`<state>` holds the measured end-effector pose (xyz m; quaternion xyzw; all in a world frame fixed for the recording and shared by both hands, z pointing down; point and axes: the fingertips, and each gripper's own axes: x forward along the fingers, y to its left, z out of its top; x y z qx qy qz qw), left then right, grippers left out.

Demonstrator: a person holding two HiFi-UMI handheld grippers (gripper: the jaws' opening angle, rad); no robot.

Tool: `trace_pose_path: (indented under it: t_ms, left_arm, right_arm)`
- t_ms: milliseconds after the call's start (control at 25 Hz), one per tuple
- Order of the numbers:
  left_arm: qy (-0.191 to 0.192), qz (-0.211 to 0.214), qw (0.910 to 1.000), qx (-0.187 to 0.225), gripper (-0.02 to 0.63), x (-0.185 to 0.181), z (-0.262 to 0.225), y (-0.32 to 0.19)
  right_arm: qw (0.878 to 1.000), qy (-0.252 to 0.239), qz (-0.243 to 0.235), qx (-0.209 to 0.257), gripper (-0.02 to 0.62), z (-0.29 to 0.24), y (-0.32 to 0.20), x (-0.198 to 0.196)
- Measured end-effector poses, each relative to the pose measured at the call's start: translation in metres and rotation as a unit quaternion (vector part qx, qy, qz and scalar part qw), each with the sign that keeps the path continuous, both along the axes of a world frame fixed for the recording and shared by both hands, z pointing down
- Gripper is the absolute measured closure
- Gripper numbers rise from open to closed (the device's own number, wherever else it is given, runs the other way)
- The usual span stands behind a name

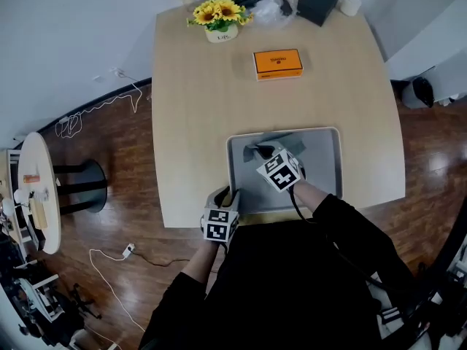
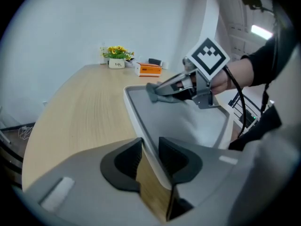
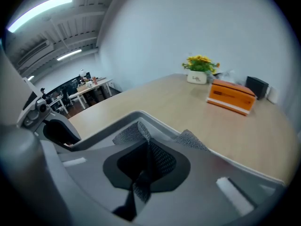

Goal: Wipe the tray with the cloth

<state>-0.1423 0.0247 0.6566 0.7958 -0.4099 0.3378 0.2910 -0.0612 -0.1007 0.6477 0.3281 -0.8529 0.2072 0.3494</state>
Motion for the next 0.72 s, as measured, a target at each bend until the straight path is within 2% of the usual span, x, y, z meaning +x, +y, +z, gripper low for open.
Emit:
trace_pose_path:
  t_ms: [200, 360, 480, 640, 720]
  left_arm:
    - [-0.001, -0.007, 0.9999, -0.007, 0.509, 0.002, 0.001, -0.001]
    - [-0.009, -0.018, 0.9998, -0.006, 0.515, 0.003, 0.001, 0.0]
    - [-0.009, -0.023, 0.9997, -0.004, 0.52, 0.004, 0.001, 0.0]
    - [-0.007, -0.023, 0.9997, -0.004, 0.52, 0.005, 0.001, 0.0]
    - [-0.003, -0.023, 0.9997, -0.003, 0.52, 0.004, 0.001, 0.001]
  right_arm:
    - [0.993, 0.003, 0.119, 0.0, 0.589, 0.002, -0.007, 0.126]
    - [0.983, 0.015, 0.182, 0.009, 0.589, 0.001, -0.003, 0.191]
    - [0.977, 0.017, 0.21, 0.022, 0.591, 0.0, 0.0, 0.21]
    - [0.974, 0.043, 0.221, 0.031, 0.589, 0.001, -0.001, 0.212]
    - [0.974, 0.04, 0.221, 0.022, 0.591, 0.001, 0.003, 0.208]
